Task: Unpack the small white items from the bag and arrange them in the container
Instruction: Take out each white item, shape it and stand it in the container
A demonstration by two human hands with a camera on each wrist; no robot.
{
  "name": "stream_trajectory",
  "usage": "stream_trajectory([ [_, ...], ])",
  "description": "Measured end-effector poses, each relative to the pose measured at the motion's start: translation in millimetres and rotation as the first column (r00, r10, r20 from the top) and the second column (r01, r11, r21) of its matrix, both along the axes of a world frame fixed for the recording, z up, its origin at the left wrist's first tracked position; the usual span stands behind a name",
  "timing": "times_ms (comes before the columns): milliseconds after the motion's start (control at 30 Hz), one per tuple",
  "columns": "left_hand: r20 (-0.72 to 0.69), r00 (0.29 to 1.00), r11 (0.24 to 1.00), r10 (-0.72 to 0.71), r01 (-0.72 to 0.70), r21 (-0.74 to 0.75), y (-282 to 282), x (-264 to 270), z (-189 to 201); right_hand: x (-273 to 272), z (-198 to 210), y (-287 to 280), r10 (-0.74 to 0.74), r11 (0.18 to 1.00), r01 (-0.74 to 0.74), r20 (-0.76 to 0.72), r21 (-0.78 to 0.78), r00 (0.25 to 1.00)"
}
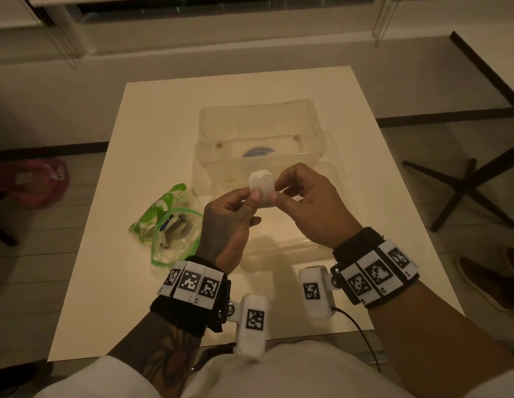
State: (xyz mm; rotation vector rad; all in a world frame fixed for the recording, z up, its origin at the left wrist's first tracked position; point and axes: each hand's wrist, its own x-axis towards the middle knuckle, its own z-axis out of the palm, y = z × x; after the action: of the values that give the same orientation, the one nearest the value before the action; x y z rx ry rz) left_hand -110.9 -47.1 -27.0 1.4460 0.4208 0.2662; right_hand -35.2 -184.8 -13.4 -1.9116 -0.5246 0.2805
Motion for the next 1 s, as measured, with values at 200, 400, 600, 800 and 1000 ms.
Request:
stream_trajectory([
  [200,0.039,0.999,1.0,-0.012,0.012,0.009,2,0,0,-3,0,2,0.061,0.997,-0.06,-0.032,0.038,0.998],
  [400,0.04,0.999,0.985,-0.037,0.03,0.168,1,1,-2,2,-1,0,0.054,0.993,-0.039,-0.134,0.113,0.99],
  [600,0.045,0.998,0.98,-0.044,0.034,0.195,2,3,-7,4,-3,0,0.057,0.988,-0.014,-0.278,0.156,0.959],
  [800,0.007,1.0,0.985,-0.022,0.021,0.169,3,5,-7,5,-5,-2,0.042,0.98,0.037,-0.387,0.194,0.921],
  [1000,-0.042,0.999,0.971,-0.013,0.023,0.24,5,8,-5,7,-5,1,0.024,0.993,0.007,-0.254,0.121,0.967],
])
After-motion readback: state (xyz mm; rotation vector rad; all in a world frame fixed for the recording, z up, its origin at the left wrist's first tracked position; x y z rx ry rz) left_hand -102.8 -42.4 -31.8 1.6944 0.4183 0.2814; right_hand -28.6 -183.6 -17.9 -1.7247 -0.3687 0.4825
